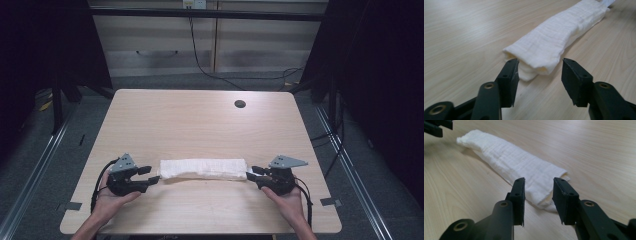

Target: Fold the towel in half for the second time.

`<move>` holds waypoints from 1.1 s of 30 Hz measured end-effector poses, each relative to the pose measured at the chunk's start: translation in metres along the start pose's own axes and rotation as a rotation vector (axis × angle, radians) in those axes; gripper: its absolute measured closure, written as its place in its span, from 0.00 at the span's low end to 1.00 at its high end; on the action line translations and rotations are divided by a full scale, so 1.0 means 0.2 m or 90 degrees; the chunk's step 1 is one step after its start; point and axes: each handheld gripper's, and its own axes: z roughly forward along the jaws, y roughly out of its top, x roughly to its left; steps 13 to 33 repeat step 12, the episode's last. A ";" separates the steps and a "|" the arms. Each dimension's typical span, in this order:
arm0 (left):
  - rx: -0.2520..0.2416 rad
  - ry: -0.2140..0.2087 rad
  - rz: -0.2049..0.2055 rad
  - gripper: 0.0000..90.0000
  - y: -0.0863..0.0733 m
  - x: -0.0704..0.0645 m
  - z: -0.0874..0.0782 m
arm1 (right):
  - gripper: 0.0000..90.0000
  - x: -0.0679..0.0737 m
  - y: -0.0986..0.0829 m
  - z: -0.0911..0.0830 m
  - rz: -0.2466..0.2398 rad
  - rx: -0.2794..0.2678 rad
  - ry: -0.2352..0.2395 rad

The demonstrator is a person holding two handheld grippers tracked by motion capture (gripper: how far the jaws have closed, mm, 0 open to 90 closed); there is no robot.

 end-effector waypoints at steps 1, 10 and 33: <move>-0.003 0.006 -0.007 0.48 -0.01 0.01 -0.02 | 0.67 -0.01 -0.01 -0.02 0.007 -0.005 0.000; -0.009 0.055 -0.053 0.31 -0.10 0.08 -0.09 | 0.46 -0.11 -0.12 -0.18 0.062 -0.033 -0.067; -0.009 0.055 -0.060 0.26 -0.10 0.09 -0.08 | 0.41 -0.14 -0.14 -0.18 0.073 -0.025 -0.085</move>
